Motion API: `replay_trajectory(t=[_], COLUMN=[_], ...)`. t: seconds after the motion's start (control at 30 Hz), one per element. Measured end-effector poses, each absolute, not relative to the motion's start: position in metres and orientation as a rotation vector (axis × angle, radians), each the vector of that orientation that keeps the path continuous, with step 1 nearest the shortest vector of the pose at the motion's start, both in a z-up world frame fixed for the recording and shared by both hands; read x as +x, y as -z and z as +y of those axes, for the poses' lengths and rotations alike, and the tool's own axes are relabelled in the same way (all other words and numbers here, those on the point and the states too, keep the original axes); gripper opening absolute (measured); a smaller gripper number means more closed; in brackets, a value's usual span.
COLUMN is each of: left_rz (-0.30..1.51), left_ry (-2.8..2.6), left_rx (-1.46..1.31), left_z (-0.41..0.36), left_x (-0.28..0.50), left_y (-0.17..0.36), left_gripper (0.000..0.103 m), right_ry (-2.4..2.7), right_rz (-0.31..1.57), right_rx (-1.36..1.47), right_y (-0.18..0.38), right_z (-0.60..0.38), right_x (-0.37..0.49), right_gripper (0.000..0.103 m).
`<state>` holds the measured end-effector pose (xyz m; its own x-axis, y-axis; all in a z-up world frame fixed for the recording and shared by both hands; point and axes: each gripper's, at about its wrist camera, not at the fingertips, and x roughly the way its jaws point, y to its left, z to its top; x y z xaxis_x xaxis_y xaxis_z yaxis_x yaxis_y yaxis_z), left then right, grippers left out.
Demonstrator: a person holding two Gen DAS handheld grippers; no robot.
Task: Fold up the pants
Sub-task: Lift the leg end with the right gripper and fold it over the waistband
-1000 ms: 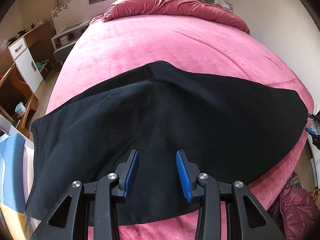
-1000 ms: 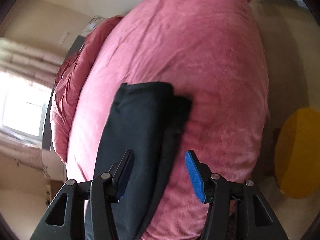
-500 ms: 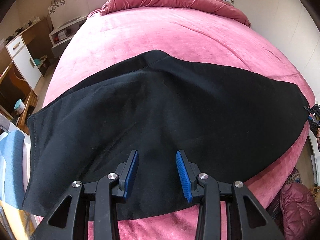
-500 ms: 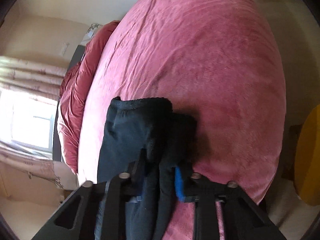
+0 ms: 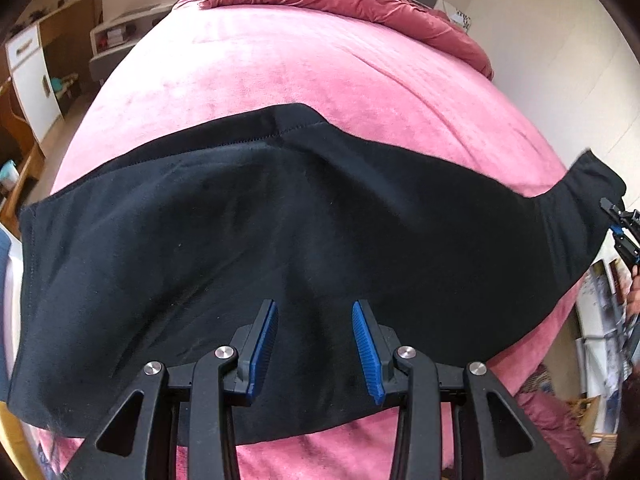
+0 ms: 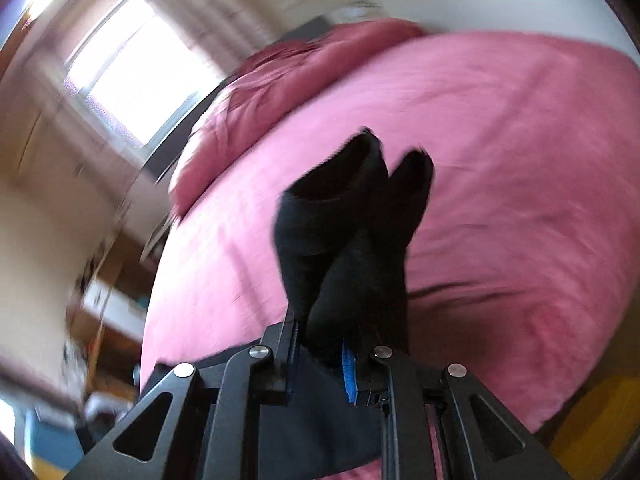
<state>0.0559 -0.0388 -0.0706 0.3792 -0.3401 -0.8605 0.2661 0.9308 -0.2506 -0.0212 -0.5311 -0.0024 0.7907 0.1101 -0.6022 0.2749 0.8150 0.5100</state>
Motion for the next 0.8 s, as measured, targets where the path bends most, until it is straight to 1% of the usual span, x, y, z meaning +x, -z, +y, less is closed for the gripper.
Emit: replay_trajectory(t=[0.1,0.27,0.53,0.63,0.7,0.8], left_rz=[1.127,1.132,1.136,1.149,1.162,1.184], left_ry=[0.417,0.492,0.551,0.569,0.593,0.621], left_rx=[-0.118,-0.201,-0.251,-0.282,-0.321,-0.391], left_z=[-0.036,-0.033,-0.043,-0.047,-0.049,-0.053], left_x=[0.059,0.063,0.069,0.073,0.075,0.082], left_y=[0.069,0.064,0.059,0.06,0.061,0.063], left_gripper=[0.039,0.039,0.039,0.042,0.046,0.049], right_ry=[0.033,-0.091,-0.266,-0.285,-0.298,-0.294], right_rz=[0.719,0.823,0.982,1.02,1.042,1.051], right_rx=[0.511,0.359,0.194,0.124,0.103,0.069], right_y=[-0.003,0.011,0.061,0.079,0.09,0.097], right_z=[-0.481,-0.4,-0.295,-0.269,-0.262,-0.257], right_x=[-0.002,0.021,0.045,0.045,0.047,0.05], right_gripper=[0.018,0.016,0.015,0.016,0.016,0.017])
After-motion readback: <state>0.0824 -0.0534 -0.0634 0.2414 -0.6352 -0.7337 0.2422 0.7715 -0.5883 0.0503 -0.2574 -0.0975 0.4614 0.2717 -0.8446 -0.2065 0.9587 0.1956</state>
